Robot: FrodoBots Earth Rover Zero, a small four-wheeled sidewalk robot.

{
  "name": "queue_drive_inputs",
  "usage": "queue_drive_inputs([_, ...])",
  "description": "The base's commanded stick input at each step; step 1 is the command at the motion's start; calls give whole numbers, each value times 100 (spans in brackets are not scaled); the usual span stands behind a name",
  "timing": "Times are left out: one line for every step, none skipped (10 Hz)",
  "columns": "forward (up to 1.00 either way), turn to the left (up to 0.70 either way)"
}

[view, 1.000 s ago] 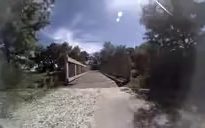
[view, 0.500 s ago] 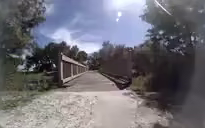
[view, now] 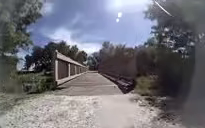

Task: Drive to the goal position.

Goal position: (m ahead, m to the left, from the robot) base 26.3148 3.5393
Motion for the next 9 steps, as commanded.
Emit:
queue_drive_inputs([82,0])
queue_drive_inputs([82,0])
queue_drive_inputs([82,0])
queue_drive_inputs([82,10])
queue_drive_inputs([81,32])
queue_drive_inputs([82,33])
queue_drive_inputs([81,12])
queue_drive_inputs([81,0])
queue_drive_inputs([81,0])
